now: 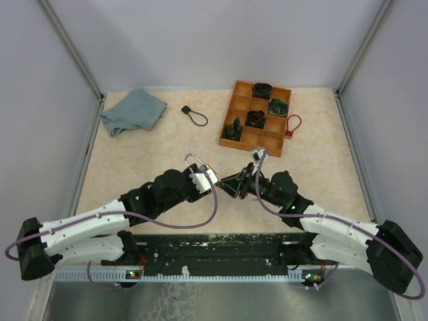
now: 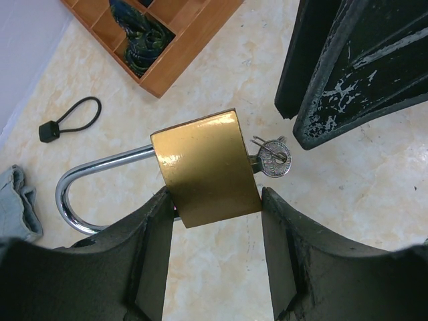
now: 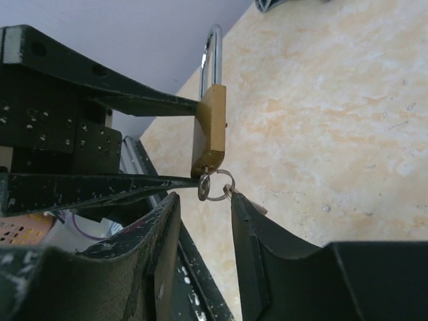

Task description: Unlock with the key

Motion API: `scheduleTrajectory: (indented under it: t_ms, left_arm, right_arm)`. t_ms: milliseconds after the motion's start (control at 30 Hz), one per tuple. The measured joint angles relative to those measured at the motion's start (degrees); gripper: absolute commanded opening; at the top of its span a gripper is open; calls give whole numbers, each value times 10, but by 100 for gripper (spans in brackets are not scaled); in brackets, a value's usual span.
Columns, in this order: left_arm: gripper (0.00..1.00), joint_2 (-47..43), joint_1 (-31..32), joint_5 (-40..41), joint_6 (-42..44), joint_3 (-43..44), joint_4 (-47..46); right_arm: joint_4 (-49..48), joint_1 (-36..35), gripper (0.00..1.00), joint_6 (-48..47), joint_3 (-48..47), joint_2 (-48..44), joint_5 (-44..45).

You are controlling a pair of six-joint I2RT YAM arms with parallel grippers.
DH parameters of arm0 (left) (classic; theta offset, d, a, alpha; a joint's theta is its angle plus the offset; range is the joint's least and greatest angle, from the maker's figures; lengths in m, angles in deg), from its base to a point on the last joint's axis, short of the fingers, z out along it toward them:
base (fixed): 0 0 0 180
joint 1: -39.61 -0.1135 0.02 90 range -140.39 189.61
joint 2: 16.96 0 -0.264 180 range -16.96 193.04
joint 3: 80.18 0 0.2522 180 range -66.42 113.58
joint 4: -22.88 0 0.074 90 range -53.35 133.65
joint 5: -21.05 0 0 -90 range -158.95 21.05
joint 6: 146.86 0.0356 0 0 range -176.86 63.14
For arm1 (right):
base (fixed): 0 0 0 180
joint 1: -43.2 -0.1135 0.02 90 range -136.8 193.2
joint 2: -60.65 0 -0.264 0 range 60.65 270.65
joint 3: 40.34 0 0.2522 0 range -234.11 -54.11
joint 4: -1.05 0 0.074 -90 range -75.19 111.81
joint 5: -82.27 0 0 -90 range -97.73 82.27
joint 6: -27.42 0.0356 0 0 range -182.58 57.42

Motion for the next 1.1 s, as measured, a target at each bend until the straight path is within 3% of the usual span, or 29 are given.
scheduleTrajectory:
  t_ms: [333, 867, 1100]
  left_arm:
    - [0, 0, 0, -2, -14, 0, -16]
    - [0, 0, 0, -13, -22, 0, -25]
    - [0, 0, -1, -14, -22, -8, -30]
  right_arm:
    - [-64, 0, 34, 33, 1, 35, -7]
    - [-138, 0, 0, 75, 17, 71, -15]
    - [-165, 0, 0, 94, 19, 96, -16]
